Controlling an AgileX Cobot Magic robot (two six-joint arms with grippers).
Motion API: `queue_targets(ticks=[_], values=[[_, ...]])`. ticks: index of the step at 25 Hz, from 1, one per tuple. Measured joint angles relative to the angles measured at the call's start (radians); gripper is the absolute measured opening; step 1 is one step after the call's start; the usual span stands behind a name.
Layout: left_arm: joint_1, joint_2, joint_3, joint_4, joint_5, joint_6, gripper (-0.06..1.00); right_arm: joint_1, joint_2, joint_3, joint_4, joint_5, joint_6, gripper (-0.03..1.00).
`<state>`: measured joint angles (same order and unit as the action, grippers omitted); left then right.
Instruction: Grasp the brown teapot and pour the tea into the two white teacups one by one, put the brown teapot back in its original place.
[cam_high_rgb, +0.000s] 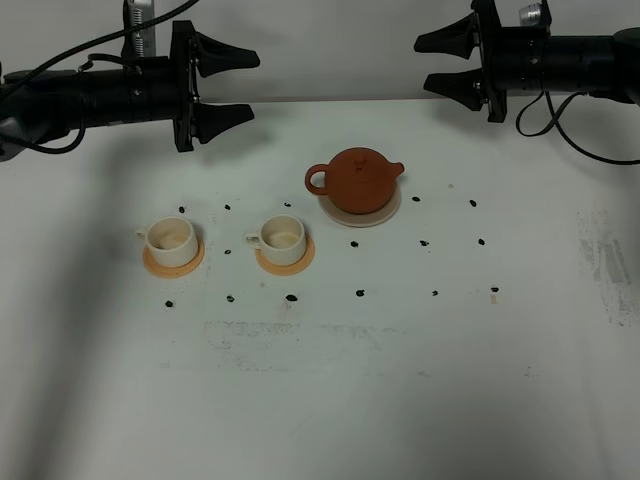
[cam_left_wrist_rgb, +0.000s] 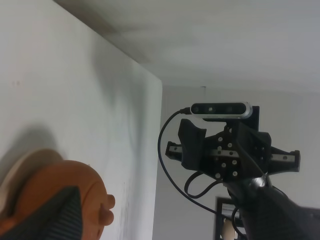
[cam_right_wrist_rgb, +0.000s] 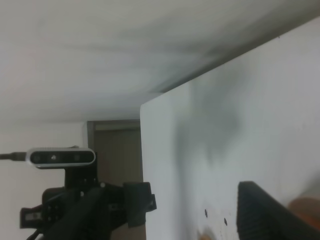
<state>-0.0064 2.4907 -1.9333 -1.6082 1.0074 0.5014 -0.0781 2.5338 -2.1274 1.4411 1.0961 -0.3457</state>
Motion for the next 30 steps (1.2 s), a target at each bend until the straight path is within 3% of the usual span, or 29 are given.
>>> queue_targets(ticks=[11, 18, 21, 27, 30], values=[[0.0, 0.0, 0.0, 0.001, 0.0, 0.01, 0.67, 0.0, 0.0, 0.0, -0.011, 0.0, -0.001, 0.53], [0.0, -0.027, 0.0, 0.036, -0.022, 0.188, 0.56, 0.0, 0.002, -0.061, -0.099, 0.027, -0.09, 0.51], [0.0, -0.095, 0.0, 0.163, -0.06, 0.222, 0.45, 0.0, 0.002, -0.175, -0.221, 0.063, -0.09, 0.5], [0.0, -0.244, 0.0, 0.538, -0.11, 0.191, 0.26, 0.002, -0.001, -0.425, -0.551, 0.114, 0.015, 0.49], [0.0, -0.3, 0.0, 0.637, -0.12, 0.174, 0.21, 0.001, -0.032, -0.466, -0.597, 0.115, 0.035, 0.49]])
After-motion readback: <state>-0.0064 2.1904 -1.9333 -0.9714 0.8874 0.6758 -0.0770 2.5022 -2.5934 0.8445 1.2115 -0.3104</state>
